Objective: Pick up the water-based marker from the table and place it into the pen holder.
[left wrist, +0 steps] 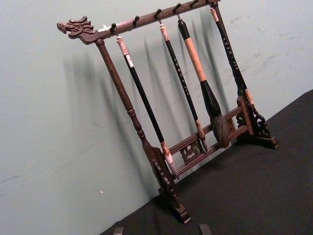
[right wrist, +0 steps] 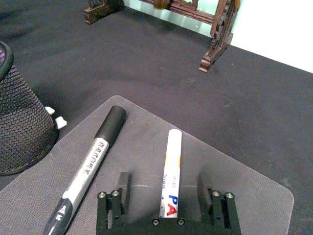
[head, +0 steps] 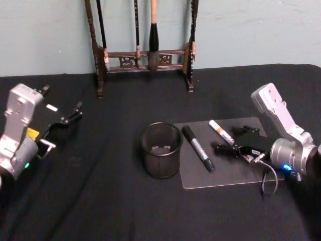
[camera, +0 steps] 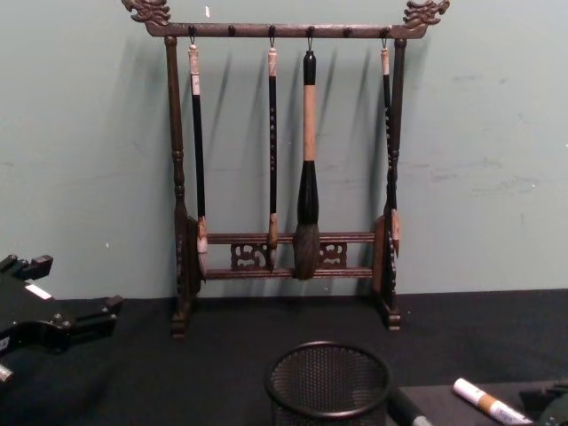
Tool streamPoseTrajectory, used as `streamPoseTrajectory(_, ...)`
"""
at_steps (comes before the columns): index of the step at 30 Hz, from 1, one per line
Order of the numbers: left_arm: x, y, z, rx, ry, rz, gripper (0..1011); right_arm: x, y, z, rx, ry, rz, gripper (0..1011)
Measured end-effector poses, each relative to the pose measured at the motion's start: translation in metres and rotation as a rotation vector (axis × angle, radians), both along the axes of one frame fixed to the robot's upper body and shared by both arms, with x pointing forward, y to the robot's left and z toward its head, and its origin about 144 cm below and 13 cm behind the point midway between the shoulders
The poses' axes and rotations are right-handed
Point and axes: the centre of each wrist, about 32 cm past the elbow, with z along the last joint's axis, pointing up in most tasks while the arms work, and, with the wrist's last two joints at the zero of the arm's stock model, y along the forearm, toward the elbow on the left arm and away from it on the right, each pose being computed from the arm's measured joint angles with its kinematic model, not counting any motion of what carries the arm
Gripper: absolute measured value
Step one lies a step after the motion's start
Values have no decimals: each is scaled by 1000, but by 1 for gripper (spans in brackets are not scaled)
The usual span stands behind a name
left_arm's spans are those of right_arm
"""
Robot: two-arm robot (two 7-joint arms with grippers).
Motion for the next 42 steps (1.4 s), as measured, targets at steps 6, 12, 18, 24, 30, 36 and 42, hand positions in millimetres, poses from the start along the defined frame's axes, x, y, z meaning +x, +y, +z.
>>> streamPoseTrajectory(6,0,0,0,0,0,0,1001,0,0,0,0,0,0,744)
streamPoseTrajectory(12,0,0,0,0,0,0,1001,0,0,0,1,1,-1,568)
streamPoseTrajectory(18,0,0,0,0,0,0,1001,0,0,0,1,1,-1,362)
streamPoseTrajectory(24,0,0,0,0,0,0,1001,0,0,0,1,1,-1,178)
streamPoseTrajectory(30,0,0,0,0,0,0,1001,0,0,0,1,1,-1,171)
streamPoseTrajectory(36,0,0,0,0,0,0,1001,0,0,0,6,-6,-1,171)
streamPoseTrajectory(42,0,0,0,0,0,0,1001,-5,2,3,58,-120,5,171)
